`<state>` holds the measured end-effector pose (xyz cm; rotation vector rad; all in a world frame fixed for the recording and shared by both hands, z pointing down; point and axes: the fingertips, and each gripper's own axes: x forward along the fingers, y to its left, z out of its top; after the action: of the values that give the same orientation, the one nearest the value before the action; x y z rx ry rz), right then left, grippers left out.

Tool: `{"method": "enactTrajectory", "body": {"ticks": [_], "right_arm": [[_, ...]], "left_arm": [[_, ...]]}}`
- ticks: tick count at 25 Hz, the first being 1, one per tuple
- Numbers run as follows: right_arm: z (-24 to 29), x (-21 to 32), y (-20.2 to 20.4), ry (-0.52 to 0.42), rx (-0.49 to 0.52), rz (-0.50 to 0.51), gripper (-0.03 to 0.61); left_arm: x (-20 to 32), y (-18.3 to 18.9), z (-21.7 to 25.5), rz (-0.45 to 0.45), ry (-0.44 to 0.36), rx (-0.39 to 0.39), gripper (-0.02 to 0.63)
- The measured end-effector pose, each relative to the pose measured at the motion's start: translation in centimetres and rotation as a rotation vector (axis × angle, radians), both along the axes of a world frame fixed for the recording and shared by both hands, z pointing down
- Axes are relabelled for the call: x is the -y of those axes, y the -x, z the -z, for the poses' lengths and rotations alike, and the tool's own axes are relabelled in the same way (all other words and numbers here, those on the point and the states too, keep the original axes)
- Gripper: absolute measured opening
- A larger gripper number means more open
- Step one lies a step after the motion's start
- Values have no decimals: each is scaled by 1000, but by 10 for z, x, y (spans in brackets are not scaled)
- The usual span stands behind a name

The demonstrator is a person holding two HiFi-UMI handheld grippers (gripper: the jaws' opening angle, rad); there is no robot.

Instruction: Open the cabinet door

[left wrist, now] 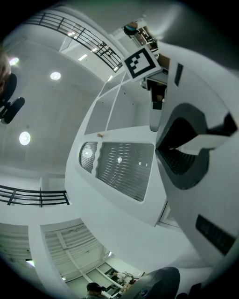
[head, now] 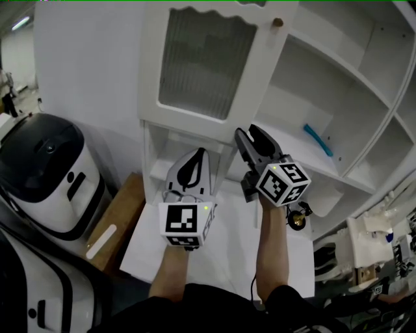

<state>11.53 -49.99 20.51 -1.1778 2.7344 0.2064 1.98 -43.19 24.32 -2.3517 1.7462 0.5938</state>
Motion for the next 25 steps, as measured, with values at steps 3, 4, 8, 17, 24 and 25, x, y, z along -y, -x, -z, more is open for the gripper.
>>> {"method": "enactTrajectory", "body": {"ticks": [3,4,8,17,24,25], "right_arm": [[0,-1,0,-2,2,8,178],[0,-1,0,-2,-2,7,178],[0,-4,-2,-2,2,15,160],[3,-48,3,-44,88,134,89],[1,-67,3,-42,107,141,84],[1,-70,4,-42,110,141,84]], "left_arm": [[-5,4,2,-2,-11,-10,12],[-6,6,2,-1,-14,-12,14],[-10,10,2,0,-5,-12,14],[-25,9,10,-7,-21,9,14],[-48,0,17,-13,-30,47,14],[-51,1,19,-13,-35,53,14]]}}
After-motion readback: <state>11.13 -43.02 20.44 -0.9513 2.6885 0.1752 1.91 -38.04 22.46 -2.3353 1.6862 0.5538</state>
